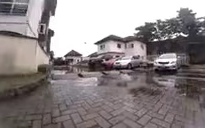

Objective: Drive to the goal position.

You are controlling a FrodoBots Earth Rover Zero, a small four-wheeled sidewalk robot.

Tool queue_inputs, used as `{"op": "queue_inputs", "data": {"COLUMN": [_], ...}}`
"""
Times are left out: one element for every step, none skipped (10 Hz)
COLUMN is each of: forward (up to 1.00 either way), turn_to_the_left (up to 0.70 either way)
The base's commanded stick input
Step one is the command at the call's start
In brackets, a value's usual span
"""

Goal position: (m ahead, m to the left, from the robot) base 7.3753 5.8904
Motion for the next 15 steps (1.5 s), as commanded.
{"op": "queue_inputs", "data": {"forward": [0.70,0.70,0.70,0.70,0.70,0.70,0.70,0.70,0.70,0.70,0.70,0.70,0.70,0.70,0.70], "turn_to_the_left": [0.00,0.00,0.00,0.00,0.00,0.00,0.00,0.00,0.00,0.00,0.00,0.00,0.17,0.34,0.35]}}
